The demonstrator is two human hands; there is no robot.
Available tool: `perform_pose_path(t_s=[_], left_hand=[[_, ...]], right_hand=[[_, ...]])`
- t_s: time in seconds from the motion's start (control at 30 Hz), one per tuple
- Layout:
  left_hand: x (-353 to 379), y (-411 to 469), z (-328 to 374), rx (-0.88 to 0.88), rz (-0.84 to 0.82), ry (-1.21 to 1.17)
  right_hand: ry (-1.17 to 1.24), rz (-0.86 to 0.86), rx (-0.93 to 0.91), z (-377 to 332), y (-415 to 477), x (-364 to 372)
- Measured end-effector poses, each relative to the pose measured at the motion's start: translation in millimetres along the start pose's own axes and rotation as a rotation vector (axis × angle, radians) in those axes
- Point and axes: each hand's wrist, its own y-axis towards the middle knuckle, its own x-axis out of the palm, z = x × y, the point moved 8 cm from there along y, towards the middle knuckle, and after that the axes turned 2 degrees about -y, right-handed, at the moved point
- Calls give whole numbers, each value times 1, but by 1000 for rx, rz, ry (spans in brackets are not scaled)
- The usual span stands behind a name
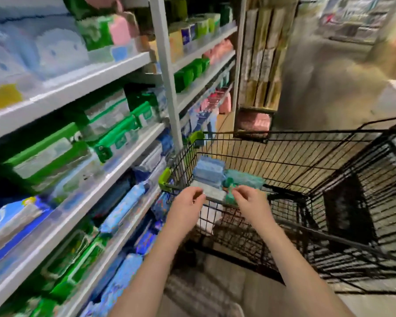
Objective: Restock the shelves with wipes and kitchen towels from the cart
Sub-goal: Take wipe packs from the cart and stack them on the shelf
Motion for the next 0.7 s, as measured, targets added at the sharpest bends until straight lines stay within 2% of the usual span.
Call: perform_pose_path(t_s=[0.13, 0.3, 0.53, 0.7], left_hand=[[59, 61, -1, -47, -129, 64], [117, 120, -15, -93, -292, 124], [190, 212, -48, -130, -479, 173], [253, 266, -92, -243, -650, 213]], right_hand=[[-164, -127, 126, 61, 50, -5], [-238, -279, 302, 126, 94, -1], [-208, -297, 526, 198, 152, 12], [-197, -313, 712, 253, 177, 29]])
